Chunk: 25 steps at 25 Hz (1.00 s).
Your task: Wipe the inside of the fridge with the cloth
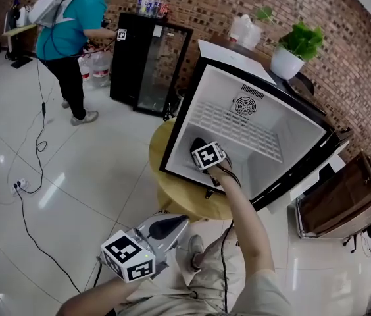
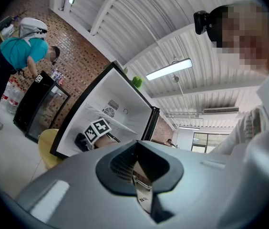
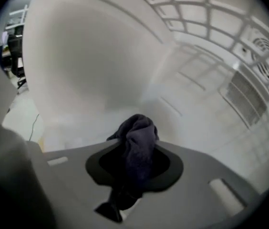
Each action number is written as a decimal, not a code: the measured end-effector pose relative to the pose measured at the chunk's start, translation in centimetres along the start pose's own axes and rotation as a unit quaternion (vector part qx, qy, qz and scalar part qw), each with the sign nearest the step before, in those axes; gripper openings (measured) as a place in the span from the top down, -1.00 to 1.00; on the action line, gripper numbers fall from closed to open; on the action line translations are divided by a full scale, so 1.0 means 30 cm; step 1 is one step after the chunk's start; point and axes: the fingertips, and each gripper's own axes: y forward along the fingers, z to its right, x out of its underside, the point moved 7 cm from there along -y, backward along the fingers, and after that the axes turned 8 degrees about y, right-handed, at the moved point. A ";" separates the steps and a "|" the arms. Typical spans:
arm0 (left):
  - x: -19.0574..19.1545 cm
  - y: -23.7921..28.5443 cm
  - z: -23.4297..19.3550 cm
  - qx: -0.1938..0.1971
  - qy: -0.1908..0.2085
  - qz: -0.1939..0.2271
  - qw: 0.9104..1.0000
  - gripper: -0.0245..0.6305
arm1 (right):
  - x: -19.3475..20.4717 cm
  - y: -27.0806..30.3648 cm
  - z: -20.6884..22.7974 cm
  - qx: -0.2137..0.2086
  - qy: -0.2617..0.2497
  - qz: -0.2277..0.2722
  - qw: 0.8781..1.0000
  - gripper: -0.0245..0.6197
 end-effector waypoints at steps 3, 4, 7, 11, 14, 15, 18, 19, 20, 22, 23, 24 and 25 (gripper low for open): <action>0.004 0.010 0.007 0.003 -0.001 -0.001 1.000 0.92 | 0.132 -0.041 0.156 0.061 0.027 -0.026 0.997 0.69; 0.007 0.013 0.010 0.005 -0.001 -0.003 1.000 0.92 | 0.175 -0.049 0.200 0.072 0.039 -0.038 0.996 0.69; 0.017 0.017 0.020 0.010 0.000 -0.009 1.000 0.92 | 0.279 -0.062 0.292 0.083 0.066 -0.080 0.991 0.69; 0.016 0.023 0.034 0.013 0.005 -0.010 1.000 0.92 | 0.294 -0.069 0.322 0.101 0.056 -0.097 0.989 0.69; 0.019 0.024 0.044 0.016 0.006 -0.012 1.000 0.92 | 0.198 -0.133 0.226 0.093 0.050 -0.029 0.994 0.69; 0.020 0.023 0.046 0.016 0.006 -0.012 1.000 0.92 | 0.159 -0.149 0.161 0.065 0.051 -0.004 0.997 0.69; 0.024 0.015 0.044 0.016 0.005 -0.013 1.000 0.92 | 0.038 -0.124 -0.085 -0.056 0.034 0.038 0.997 0.69; 0.026 0.011 0.043 0.015 0.005 -0.014 1.000 0.92 | -0.004 -0.106 -0.157 -0.082 0.019 0.046 0.995 0.69; 0.028 0.008 0.042 0.013 0.004 -0.015 1.000 0.92 | -0.043 -0.087 -0.211 -0.092 -0.001 0.049 0.995 0.69; 0.027 0.006 0.042 0.011 0.005 -0.014 1.000 0.92 | -0.094 -0.056 -0.271 -0.081 -0.038 0.048 0.995 0.69; 0.024 0.006 0.041 0.010 0.006 -0.013 1.000 0.92 | -0.101 -0.048 -0.283 -0.076 -0.047 0.046 0.995 0.69; 0.020 0.007 0.041 0.009 0.007 -0.011 1.000 0.92 | -0.099 -0.045 -0.284 -0.073 -0.049 0.046 0.995 0.69; 0.017 0.008 0.039 0.008 0.008 -0.009 1.000 0.92 | -0.089 -0.047 -0.271 -0.073 -0.045 0.046 0.995 0.69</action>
